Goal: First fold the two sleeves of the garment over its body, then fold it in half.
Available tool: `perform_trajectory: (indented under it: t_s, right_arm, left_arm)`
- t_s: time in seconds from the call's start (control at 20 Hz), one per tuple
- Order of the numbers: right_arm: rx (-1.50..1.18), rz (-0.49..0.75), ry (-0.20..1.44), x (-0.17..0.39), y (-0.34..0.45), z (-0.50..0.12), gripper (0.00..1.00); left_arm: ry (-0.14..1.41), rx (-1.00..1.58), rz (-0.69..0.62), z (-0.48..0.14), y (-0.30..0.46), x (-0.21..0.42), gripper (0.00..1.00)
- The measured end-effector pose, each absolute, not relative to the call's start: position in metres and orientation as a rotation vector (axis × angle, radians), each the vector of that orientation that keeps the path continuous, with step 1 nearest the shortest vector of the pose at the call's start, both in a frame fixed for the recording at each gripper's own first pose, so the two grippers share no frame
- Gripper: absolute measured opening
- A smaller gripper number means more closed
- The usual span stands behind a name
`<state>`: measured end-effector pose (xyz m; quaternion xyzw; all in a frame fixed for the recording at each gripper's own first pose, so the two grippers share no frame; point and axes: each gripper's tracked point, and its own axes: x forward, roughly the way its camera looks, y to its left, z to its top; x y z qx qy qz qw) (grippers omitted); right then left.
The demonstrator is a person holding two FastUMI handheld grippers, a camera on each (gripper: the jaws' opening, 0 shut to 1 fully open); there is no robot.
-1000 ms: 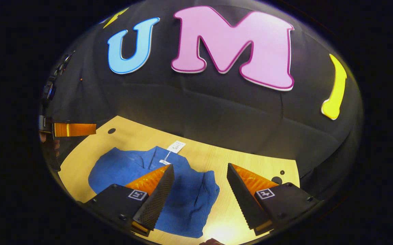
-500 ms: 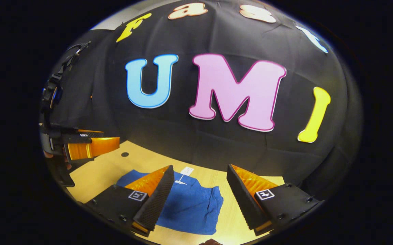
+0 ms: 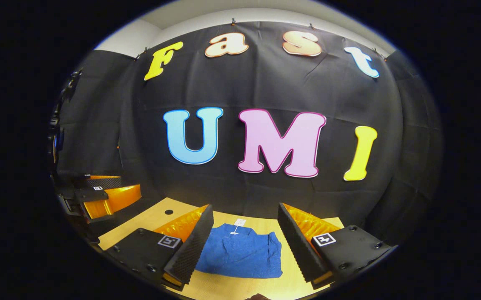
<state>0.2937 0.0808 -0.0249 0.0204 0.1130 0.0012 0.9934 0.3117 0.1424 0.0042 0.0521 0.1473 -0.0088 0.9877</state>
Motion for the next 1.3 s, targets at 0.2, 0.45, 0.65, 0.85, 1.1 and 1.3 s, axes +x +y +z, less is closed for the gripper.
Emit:
perform_trajectory:
  t_s: [0.2, 0.45, 0.65, 0.85, 1.1, 1.3]
  right_arm:
    - [0.017, -0.034, 0.178, 0.259, 0.083, -0.001, 0.99]
    - [0.029, -0.061, 0.117, 0.228, 0.088, 0.028, 0.98]
    - [0.045, -0.037, 0.077, 0.210, 0.103, 0.045, 0.98]
    - [0.085, 0.020, 0.036, 0.196, 0.108, 0.059, 0.98]
    - [0.082, 0.071, 0.043, 0.186, 0.096, 0.062, 0.98]
    - [0.064, 0.086, 0.011, 0.178, 0.084, 0.065, 0.98]
  left_arm:
    - [0.272, 0.067, 0.006, 0.005, 0.159, 0.281, 0.80]
    - [0.233, 0.099, -0.013, 0.016, 0.160, 0.249, 0.80]
    - [0.187, 0.131, -0.037, 0.028, 0.141, 0.217, 0.81]
    - [0.175, 0.169, -0.029, 0.035, 0.115, 0.190, 0.79]
    - [0.161, 0.149, -0.001, 0.043, 0.078, 0.168, 0.80]
    - [0.177, 0.118, 0.036, 0.038, 0.073, 0.161, 0.80]
